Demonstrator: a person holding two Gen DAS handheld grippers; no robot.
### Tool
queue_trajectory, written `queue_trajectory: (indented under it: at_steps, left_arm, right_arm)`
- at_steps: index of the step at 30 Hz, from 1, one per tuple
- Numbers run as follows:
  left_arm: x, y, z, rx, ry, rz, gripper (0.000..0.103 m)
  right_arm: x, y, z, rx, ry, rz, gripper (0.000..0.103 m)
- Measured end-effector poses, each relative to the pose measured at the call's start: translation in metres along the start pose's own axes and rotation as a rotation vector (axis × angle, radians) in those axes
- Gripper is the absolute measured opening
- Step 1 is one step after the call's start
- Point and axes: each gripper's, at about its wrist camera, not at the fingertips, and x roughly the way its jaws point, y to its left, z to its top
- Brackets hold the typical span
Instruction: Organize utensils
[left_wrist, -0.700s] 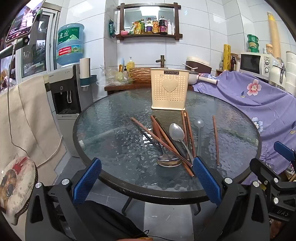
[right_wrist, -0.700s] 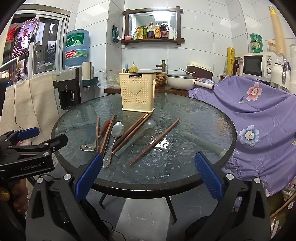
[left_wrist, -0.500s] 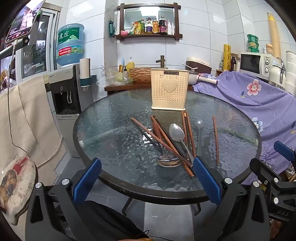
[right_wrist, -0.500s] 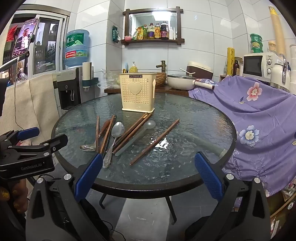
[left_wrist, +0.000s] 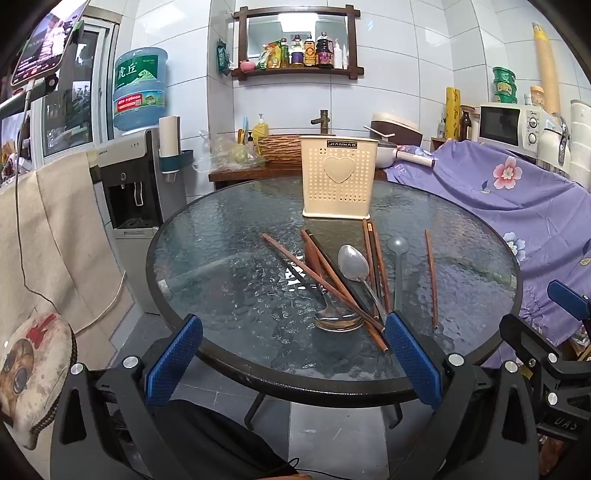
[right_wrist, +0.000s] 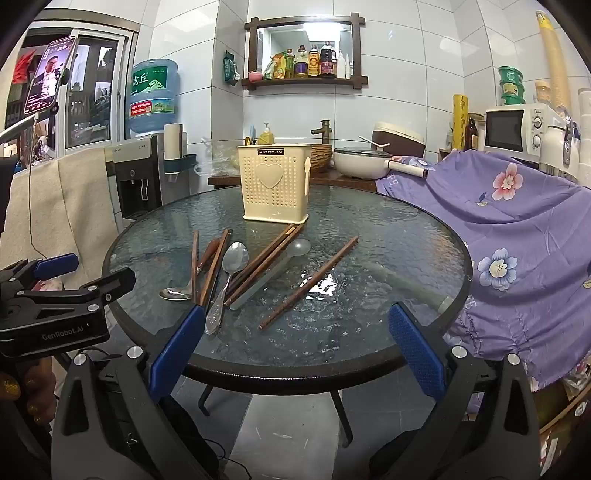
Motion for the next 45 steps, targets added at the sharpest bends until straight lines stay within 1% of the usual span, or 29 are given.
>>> queue_trajectory:
  at_steps: [6, 13, 45]
  left_arm:
    - [-0.0035, -0.0026, 0.0054, 0.001, 0.006, -0.003, 0.097]
    - [0.0032, -0.0001, -0.0015, 0.005, 0.008, -0.008, 0.097]
    - [0.0031, -0.0006, -0.0019, 0.004, 0.006, -0.007, 0.097]
  right_arm:
    - [0.0, -0.0007, -0.0001, 0.0, 0.0, 0.001, 0.098]
    - [0.0, -0.001, -0.0003, 0.002, 0.002, 0.001, 0.098]
    - [0.0006, -0.002, 0.0008, 0.002, 0.003, 0.002, 0.098]
